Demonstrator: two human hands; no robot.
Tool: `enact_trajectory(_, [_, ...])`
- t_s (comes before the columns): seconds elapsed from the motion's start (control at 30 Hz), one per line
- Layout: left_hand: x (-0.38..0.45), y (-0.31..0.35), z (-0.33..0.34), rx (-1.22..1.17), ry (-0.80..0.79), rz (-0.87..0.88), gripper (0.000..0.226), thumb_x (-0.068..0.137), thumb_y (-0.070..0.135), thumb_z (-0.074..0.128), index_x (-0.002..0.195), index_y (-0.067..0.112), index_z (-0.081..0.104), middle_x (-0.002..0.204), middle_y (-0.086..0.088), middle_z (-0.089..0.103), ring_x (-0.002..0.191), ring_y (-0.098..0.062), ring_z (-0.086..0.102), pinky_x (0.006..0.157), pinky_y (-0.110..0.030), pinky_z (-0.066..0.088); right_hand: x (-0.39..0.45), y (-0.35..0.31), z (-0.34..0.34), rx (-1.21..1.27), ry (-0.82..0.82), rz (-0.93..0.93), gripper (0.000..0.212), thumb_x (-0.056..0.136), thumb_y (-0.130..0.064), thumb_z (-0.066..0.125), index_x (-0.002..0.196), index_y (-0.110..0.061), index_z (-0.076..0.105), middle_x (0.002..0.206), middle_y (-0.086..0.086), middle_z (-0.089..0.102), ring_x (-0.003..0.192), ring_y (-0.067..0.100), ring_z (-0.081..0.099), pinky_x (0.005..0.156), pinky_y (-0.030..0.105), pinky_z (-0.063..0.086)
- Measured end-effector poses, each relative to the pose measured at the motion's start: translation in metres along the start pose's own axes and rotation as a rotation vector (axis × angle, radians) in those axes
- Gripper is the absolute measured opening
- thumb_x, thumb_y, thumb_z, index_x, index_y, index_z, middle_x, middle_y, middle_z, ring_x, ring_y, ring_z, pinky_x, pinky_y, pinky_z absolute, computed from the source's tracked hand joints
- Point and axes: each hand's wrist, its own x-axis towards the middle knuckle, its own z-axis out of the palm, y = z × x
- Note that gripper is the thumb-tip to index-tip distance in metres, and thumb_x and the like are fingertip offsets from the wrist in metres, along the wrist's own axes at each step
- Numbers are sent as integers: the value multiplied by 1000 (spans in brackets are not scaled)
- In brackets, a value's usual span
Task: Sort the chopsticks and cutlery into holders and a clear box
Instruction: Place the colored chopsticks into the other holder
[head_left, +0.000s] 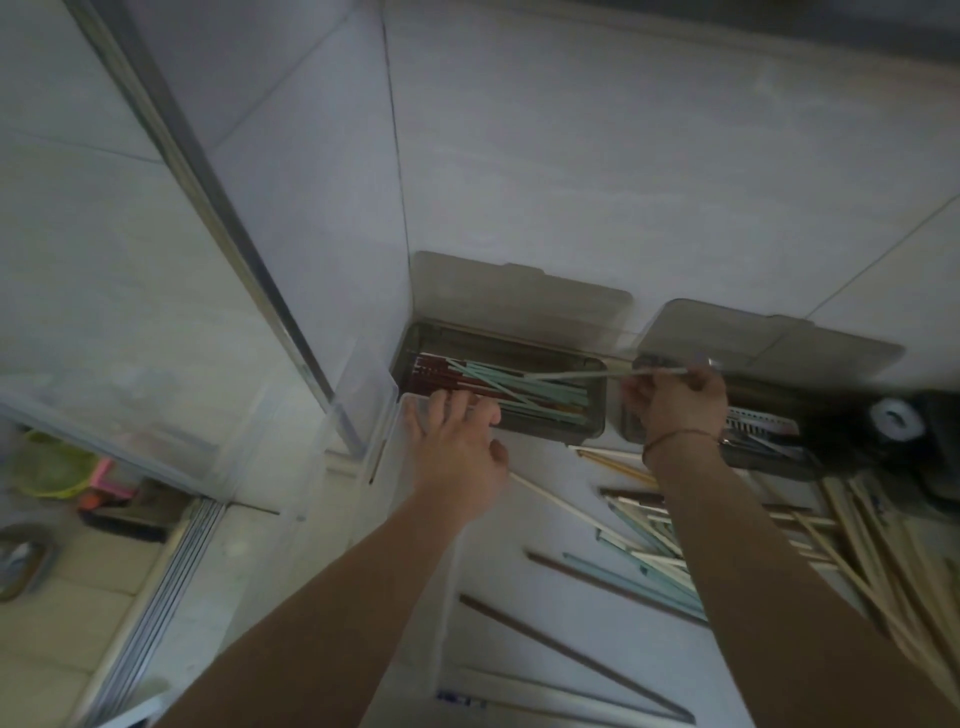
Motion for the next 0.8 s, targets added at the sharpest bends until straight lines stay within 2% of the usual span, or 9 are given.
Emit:
enact_trajectory(0.13, [0, 1, -3, -8, -15, -3, 31, 77, 37, 49, 108, 34, 53, 114, 6, 44, 123, -24, 33, 118, -58, 4, -1, 12, 12, -26, -96, 207, 19, 96, 4, 39, 107, -10, 46, 85, 17, 60, 73, 29, 66, 71, 40, 56])
enact_trajectory(0.2, [0, 1, -4, -13, -23, -2, 30, 79, 37, 51, 109, 34, 52, 115, 6, 44, 123, -23, 32, 119, -58, 4, -1, 19, 14, -148, -192, 301, 13, 97, 2, 41, 102, -4, 51, 83, 16, 62, 68, 26, 68, 58, 34, 56])
enact_trajectory(0.27, [0, 1, -4, -12, -20, 6, 30, 80, 36, 54, 109, 34, 52, 116, 6, 44, 124, -23, 32, 118, -58, 4, 0, 24, 13, -267, -251, 294, 17, 95, 5, 45, 89, -7, 55, 77, 17, 64, 55, 22, 69, 49, 30, 56])
enact_trajectory(0.4, [0, 1, -4, -19, -31, 3, 30, 83, 35, 56, 112, 35, 51, 119, 6, 43, 127, -23, 29, 119, -58, 2, 8, 25, 1, -439, -237, 72, 16, 91, 4, 55, 91, -10, 62, 80, 12, 66, 47, 17, 65, 48, 25, 54])
enact_trajectory(0.47, [0, 1, -4, -14, -31, 3, 30, 84, 35, 55, 113, 35, 51, 119, 6, 43, 127, -23, 29, 119, -58, 1, 10, 23, -16, -614, -207, -146, 10, 89, -5, 62, 95, -10, 67, 76, 8, 67, 44, 11, 61, 47, 23, 50])
enact_trajectory(0.53, [0, 1, -2, -8, -14, 3, 29, 83, 35, 56, 112, 34, 52, 118, 6, 44, 125, -24, 29, 118, -58, 2, 4, 27, -39, -865, -272, -411, 6, 86, -11, 66, 85, -17, 68, 75, 3, 66, 52, 4, 58, 56, 19, 51])
enact_trajectory(0.6, [0, 1, -2, -12, -8, 0, 29, 83, 35, 57, 111, 34, 52, 118, 6, 43, 125, -24, 29, 119, -58, 2, -14, 37, -67, -1062, -413, -593, 14, 85, -12, 68, 80, -24, 64, 74, -3, 64, 54, -2, 56, 57, 7, 41])
enact_trajectory(0.7, [0, 2, -3, -9, -22, 0, 28, 85, 35, 56, 113, 34, 51, 120, 6, 42, 127, -23, 28, 119, -58, 2, -33, 58, -109, -1302, -598, -820, 5, 81, -27, 63, 79, -29, 67, 80, -8, 65, 59, 13, 62, 54, 16, 43])
enact_trajectory(0.8, [1, 1, -2, 6, -19, -3, 27, 86, 36, 56, 113, 34, 51, 120, 6, 43, 128, -23, 29, 119, -56, 1, -42, 81, -140, -1534, -681, -997, 26, 79, -45, 49, 87, -32, 70, 95, -5, 65, 62, 19, 66, 46, 23, 47])
